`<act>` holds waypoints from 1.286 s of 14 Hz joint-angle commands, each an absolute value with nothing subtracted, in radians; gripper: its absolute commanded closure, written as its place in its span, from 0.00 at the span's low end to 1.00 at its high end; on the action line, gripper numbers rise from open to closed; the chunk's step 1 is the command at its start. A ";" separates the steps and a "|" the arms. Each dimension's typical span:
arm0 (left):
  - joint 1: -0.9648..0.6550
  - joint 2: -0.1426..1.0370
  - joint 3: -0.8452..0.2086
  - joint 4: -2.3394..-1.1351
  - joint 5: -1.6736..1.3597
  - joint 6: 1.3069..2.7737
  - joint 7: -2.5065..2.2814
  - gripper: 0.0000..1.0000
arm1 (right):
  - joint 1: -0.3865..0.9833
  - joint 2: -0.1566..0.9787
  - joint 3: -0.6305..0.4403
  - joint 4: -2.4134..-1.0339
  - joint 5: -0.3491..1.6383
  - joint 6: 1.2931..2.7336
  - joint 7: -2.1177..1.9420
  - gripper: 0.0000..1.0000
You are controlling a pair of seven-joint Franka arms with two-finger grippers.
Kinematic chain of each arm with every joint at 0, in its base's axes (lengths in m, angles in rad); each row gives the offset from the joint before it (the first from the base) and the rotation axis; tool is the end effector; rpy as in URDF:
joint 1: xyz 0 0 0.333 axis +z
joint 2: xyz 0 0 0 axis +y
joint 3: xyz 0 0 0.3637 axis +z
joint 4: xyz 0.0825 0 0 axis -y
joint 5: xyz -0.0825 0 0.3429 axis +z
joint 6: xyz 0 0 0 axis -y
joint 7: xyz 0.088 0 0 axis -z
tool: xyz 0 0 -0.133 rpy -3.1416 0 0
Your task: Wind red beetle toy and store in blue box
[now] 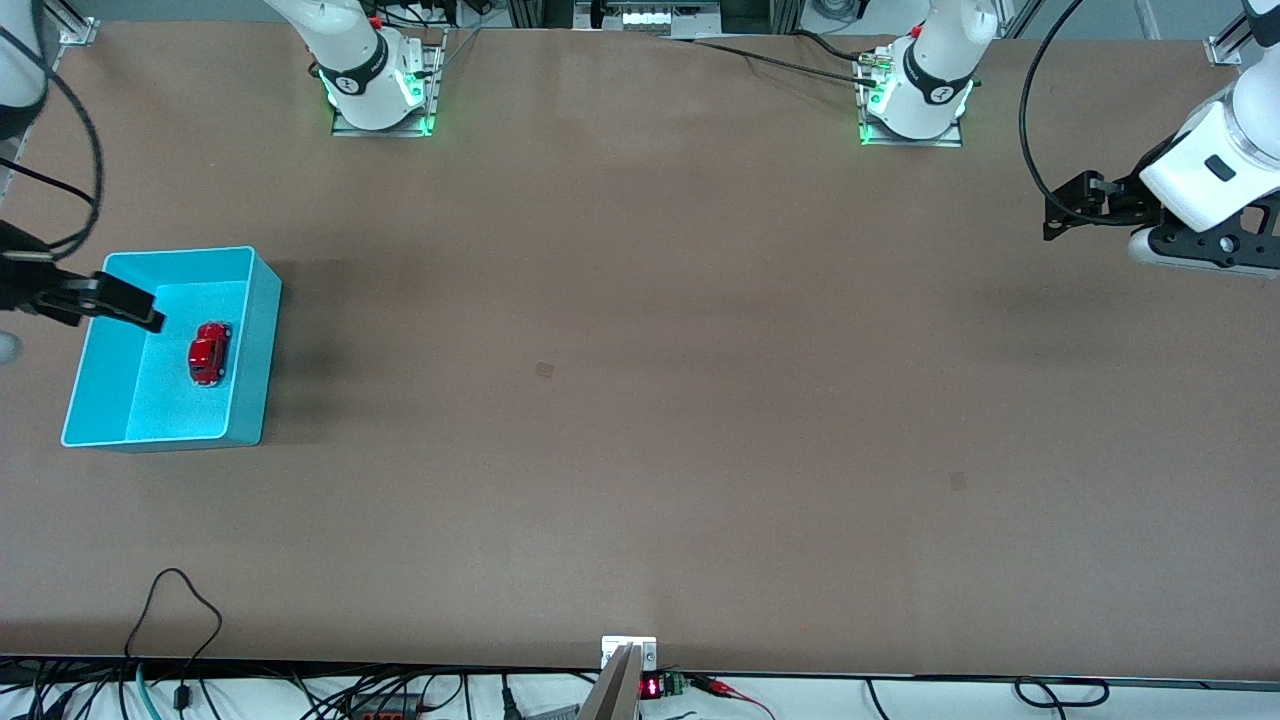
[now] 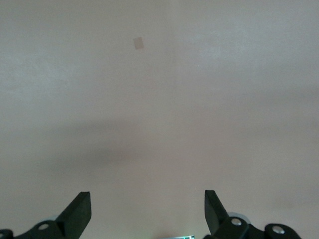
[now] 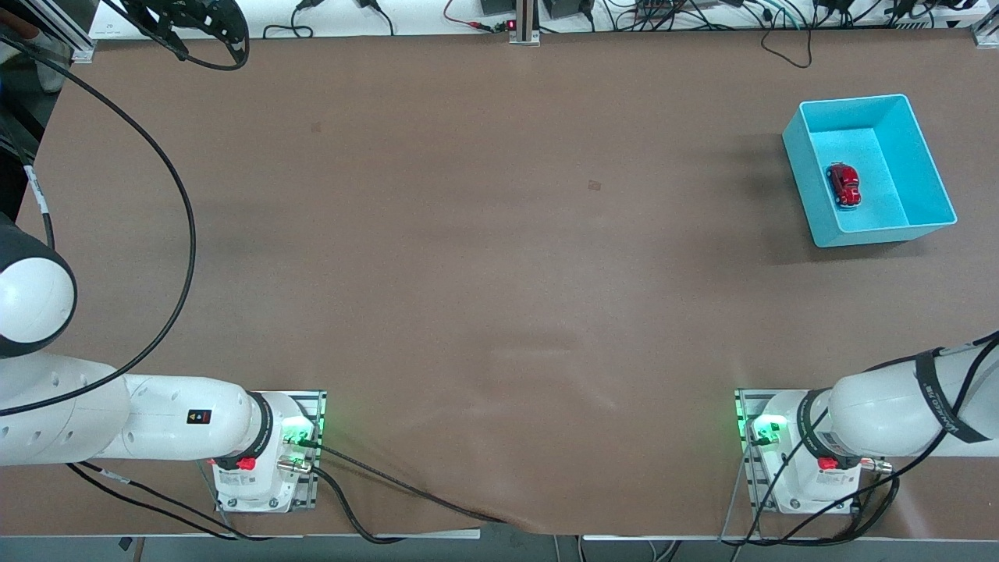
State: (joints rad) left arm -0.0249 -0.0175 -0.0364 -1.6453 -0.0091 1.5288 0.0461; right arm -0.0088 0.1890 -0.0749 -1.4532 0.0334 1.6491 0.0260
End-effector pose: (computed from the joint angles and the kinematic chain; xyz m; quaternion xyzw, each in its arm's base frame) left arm 0.4966 -0.0319 0.6199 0.9973 -0.0536 -0.0495 0.0039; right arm 0.5847 -0.0403 0.6004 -0.9984 0.0554 -0.0040 0.0095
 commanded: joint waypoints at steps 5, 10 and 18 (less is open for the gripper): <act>-0.015 -0.021 -0.041 -1.629 -0.020 1.509 0.057 0.00 | -0.006 0.028 -0.084 -1.664 -0.017 1.670 0.025 0.00; -0.015 -0.021 -0.041 -1.631 -0.020 1.509 0.057 0.00 | -0.002 -0.098 -0.075 -1.799 -0.035 1.680 0.021 0.00; -0.015 -0.021 -0.041 -1.629 -0.020 1.509 0.057 0.00 | -0.003 -0.103 -0.077 -1.798 -0.002 1.675 0.020 0.00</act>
